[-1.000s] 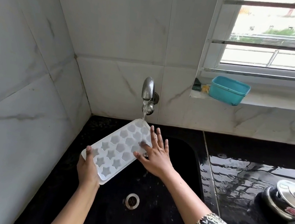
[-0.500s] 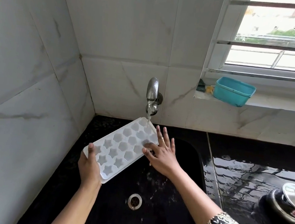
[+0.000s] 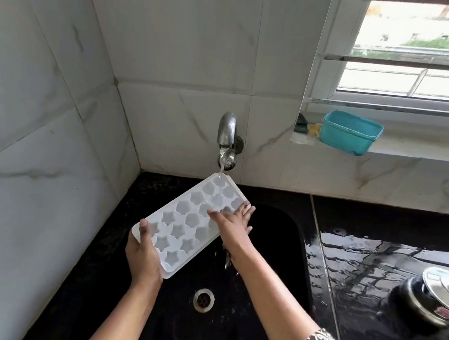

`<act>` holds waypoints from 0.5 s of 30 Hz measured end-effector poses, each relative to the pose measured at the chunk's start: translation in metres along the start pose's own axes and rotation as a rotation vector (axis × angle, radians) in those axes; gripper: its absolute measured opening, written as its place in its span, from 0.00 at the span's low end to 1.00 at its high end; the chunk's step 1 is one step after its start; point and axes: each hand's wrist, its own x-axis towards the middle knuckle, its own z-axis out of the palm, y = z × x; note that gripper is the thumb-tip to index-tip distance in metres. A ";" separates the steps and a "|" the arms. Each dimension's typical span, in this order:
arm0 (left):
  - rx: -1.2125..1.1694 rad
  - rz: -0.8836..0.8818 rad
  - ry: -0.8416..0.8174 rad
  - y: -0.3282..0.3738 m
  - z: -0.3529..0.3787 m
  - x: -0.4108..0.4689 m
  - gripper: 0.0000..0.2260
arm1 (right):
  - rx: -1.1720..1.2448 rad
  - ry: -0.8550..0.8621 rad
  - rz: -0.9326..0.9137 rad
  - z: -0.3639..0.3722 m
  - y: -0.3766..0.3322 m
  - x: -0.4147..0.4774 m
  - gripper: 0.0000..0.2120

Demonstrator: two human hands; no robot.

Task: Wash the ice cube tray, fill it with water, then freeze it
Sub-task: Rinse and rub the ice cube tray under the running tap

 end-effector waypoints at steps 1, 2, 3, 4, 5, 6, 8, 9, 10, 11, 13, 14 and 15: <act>-0.009 -0.002 -0.005 -0.002 0.001 -0.001 0.09 | -0.019 0.020 0.003 0.003 0.000 0.000 0.21; -0.024 -0.007 -0.010 -0.003 0.000 -0.001 0.10 | -0.073 0.032 -0.014 0.005 0.002 0.001 0.23; -0.030 -0.010 -0.012 -0.004 0.000 0.000 0.10 | -0.140 0.034 -0.044 0.006 0.006 0.003 0.24; -0.029 -0.009 -0.013 -0.003 0.000 0.001 0.10 | -0.204 0.031 -0.077 0.004 0.010 0.005 0.23; -0.027 -0.004 -0.012 -0.002 0.000 0.001 0.10 | -0.259 0.020 -0.109 0.002 0.014 0.006 0.22; -0.025 0.004 -0.008 -0.001 0.000 0.002 0.09 | -0.307 0.008 -0.141 -0.001 0.018 0.006 0.21; -0.028 0.013 0.005 0.002 0.000 0.005 0.09 | -0.410 -0.004 -0.227 -0.006 0.023 0.005 0.20; -0.030 0.013 0.006 0.004 -0.001 0.007 0.09 | -0.477 0.000 -0.283 -0.010 0.024 0.005 0.20; -0.027 0.014 0.002 0.006 -0.003 0.010 0.09 | -0.557 0.004 -0.346 -0.015 0.025 0.004 0.21; -0.018 0.013 -0.004 0.008 -0.005 0.013 0.09 | -0.651 -0.003 -0.413 -0.021 0.026 0.004 0.21; 0.004 0.005 -0.027 0.010 -0.012 0.017 0.09 | -0.863 -0.041 -0.547 -0.038 0.029 0.006 0.20; 0.013 0.001 -0.037 0.011 -0.014 0.018 0.09 | -0.964 -0.054 -0.628 -0.045 0.030 0.009 0.20; 0.018 -0.007 -0.044 0.012 -0.015 0.018 0.08 | -1.060 -0.060 -0.716 -0.052 0.030 0.012 0.21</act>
